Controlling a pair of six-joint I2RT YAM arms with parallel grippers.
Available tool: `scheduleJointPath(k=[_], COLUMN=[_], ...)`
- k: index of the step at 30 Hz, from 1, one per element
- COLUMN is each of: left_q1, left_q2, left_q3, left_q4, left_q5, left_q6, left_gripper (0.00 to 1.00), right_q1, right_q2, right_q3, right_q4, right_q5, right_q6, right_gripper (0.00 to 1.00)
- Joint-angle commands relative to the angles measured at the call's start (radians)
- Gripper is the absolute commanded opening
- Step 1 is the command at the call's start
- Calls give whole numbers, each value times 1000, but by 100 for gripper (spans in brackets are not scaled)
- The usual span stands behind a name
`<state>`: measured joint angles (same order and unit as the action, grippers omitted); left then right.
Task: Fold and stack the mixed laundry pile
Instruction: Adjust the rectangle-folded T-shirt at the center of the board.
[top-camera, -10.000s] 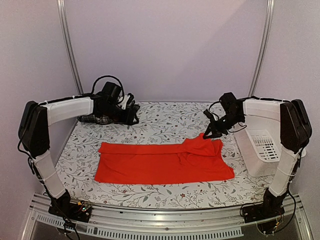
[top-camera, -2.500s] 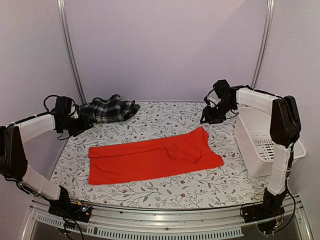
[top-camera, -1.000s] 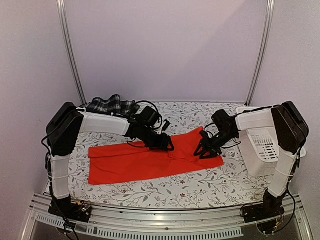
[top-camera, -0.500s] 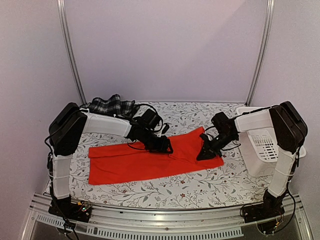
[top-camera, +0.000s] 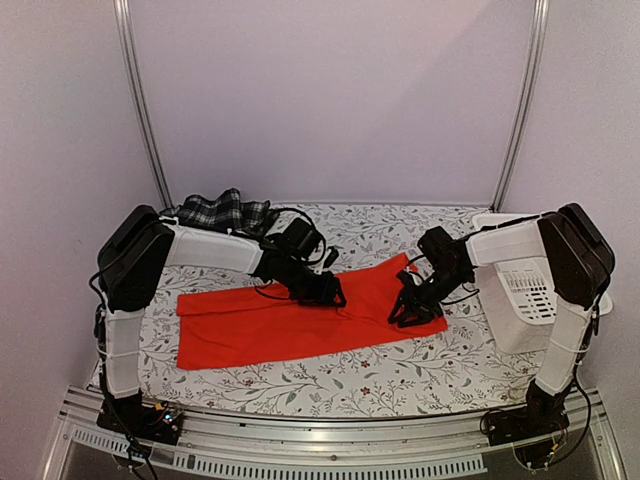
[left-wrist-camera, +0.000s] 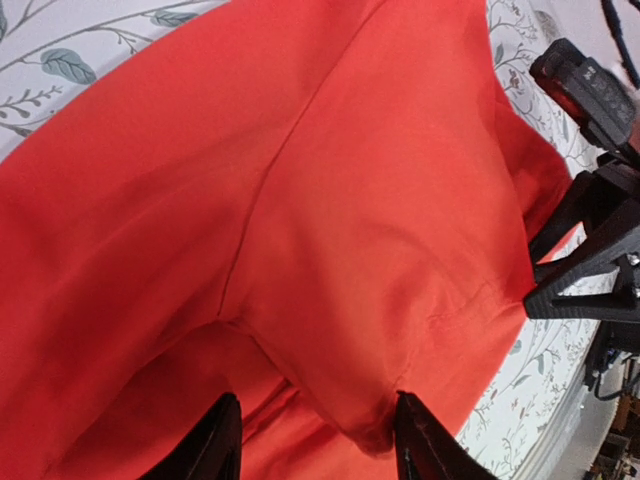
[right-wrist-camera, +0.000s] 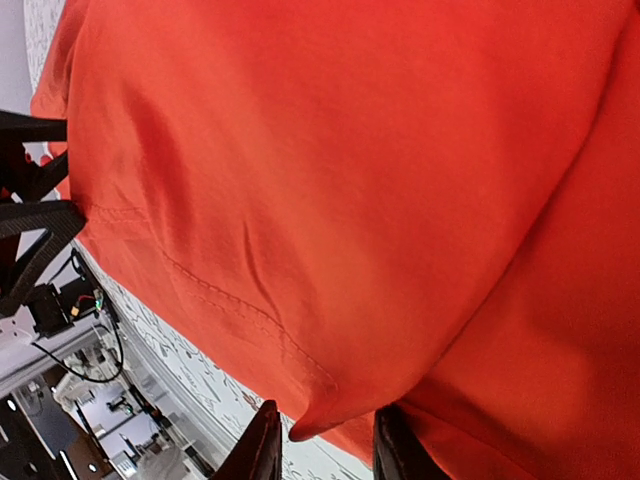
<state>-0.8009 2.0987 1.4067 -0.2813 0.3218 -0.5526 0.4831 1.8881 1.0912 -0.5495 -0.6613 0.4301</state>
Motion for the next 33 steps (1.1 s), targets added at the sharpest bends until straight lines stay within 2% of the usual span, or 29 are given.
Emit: scheduleJointPath(k=[1,3,6,18,28,30,32,33], left_q1=[-6,-5,-4,10,14,18,29,35], left_q2=[16,14,15,15,30,27,10,-5], left_q3=[-9,-9,-8,0,13,21,17,11], left_q4=[-11,-14,-15,4,-22,-42,-60,-67], left_q5=[-4,-6,5,65,52,41,23,8], left_q6=[3,8,10,19,23,23,26,27], left_gripper=[51,49,40,0,0,12,28,32], right_q1=[9,9,9,47,89,89,84,76], right_q2=[13,7,-16,-59,2,12,-2,-11], right_q3=[5,7,9,-30,-13,6,24,32], right_q4=[13,6,-3,54,83,57,25,8], right_q5=[22,22,4,-142,-186,-175,-153,-142], right_q6=[13,10,11,35,32,19,0,-14], right_gripper=[23,9,0,0,2,15,22,26])
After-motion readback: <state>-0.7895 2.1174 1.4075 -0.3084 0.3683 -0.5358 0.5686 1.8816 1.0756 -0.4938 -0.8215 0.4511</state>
